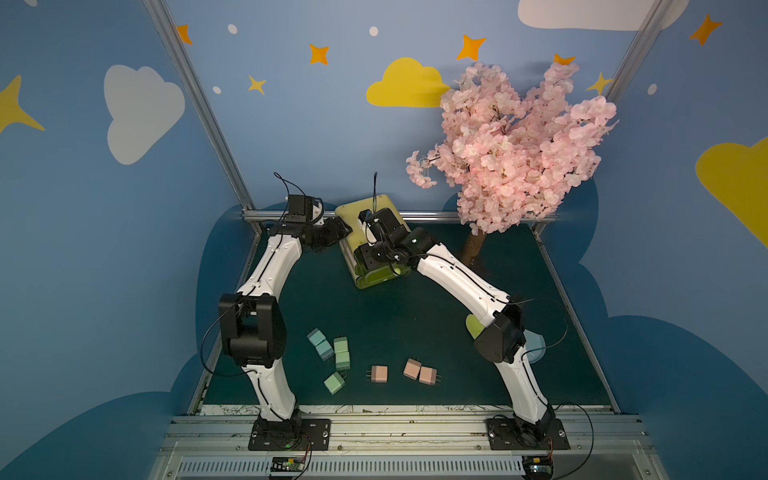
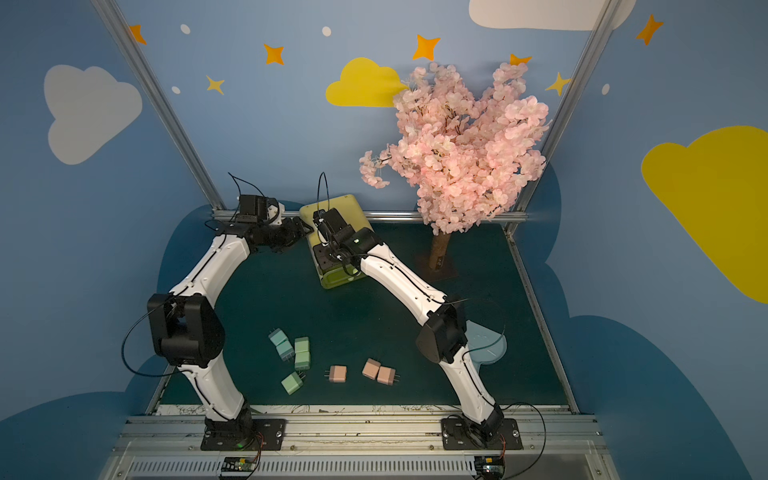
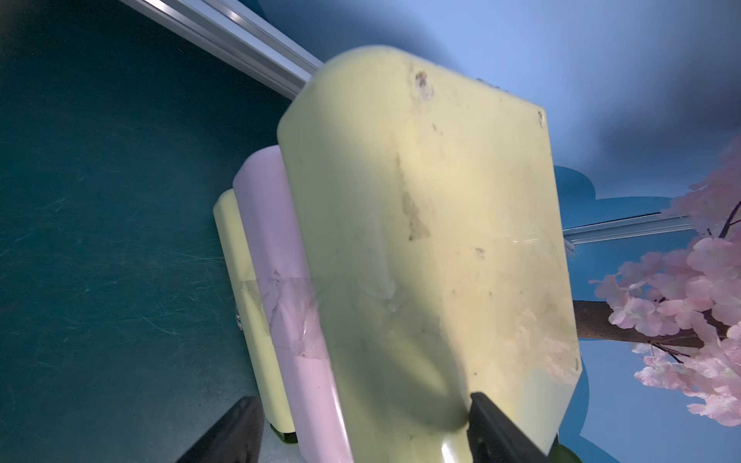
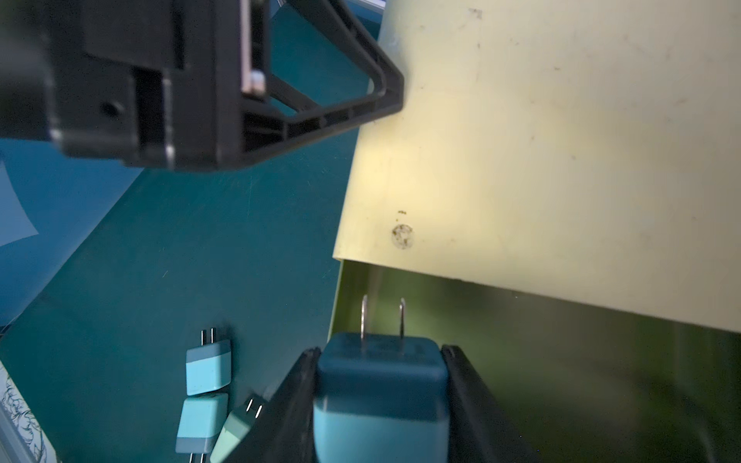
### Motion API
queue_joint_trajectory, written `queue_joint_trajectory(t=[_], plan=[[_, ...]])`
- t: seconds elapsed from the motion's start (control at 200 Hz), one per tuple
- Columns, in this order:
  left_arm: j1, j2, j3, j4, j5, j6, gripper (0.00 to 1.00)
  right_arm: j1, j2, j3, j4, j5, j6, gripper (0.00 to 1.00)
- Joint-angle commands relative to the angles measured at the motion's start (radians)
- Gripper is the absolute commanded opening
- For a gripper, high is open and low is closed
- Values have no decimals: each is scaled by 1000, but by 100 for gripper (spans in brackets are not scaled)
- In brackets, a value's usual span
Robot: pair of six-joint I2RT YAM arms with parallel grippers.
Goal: Place the plugs into the drawer by color
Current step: Place the plug in the drawer.
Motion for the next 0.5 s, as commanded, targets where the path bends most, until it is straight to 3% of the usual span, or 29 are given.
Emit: queue_joint_trajectory(t=[0.0, 0.496], plan=[[-3, -8, -4, -11, 14, 6, 82, -12, 26, 30, -13, 1, 21, 37], [-15, -11, -6, -16, -1, 12, 82, -30, 83, 83, -13, -19, 36, 40]])
